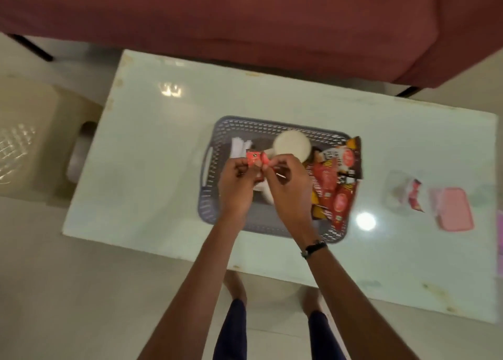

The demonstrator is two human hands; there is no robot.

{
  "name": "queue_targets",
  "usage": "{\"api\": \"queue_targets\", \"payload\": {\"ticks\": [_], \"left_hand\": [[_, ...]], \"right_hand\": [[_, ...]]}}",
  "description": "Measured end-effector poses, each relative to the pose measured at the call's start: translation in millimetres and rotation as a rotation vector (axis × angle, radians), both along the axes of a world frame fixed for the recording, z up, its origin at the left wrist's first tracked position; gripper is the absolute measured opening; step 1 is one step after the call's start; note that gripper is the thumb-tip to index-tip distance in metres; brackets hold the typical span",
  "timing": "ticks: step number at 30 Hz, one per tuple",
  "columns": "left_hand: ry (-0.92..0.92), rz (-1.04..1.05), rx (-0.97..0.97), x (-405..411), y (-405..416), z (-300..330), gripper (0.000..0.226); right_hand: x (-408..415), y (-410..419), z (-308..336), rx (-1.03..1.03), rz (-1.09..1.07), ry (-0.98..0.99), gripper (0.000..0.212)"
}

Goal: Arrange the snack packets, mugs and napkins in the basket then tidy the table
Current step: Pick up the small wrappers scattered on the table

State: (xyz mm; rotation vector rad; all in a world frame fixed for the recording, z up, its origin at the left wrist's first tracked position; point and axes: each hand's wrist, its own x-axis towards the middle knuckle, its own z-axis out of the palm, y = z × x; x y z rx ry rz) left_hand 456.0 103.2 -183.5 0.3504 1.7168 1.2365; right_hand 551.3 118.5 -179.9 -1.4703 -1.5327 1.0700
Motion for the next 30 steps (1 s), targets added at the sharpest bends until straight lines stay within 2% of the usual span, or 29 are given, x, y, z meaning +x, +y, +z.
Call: {"api": "queue_targets", "payload": {"ticks": [5, 9, 15, 19, 23, 26, 30], "left_hand": [[0.025, -0.227, -0.050, 132, 18, -8, 0.013], [-0.036, -0.354, -0.066, 229, 26, -13, 0.017], [0.052, -0.454, -0.054, 311, 50, -27, 0.020], [0.167, -0.509, -0.118, 324, 61, -47, 0.025], [0.237, -0.473, -0.194, 322, 61, -59, 0.011], [0.245, -0.482, -0.206, 322, 59, -61, 0.009], [0.250, -0.481, -0.200, 323, 60, -61, 0.010]], "right_hand": [[132, -2, 2, -0.116, -0.297, 0.049, 0.010], [218, -8, -12, -0.149, -0.493, 0.017, 0.010], [300, -6, -27, -0.169, -0.727, 0.065, 0.009], [323, 3, -34, -0.175, -0.746, 0.042, 0.010], [327, 17, -35, -0.182, -0.744, 0.056, 0.008], [324, 30, -39, -0.197, -0.652, 0.059, 0.007], [334, 37, -54, -0.131, -0.565, -0.104, 0.010]]}}
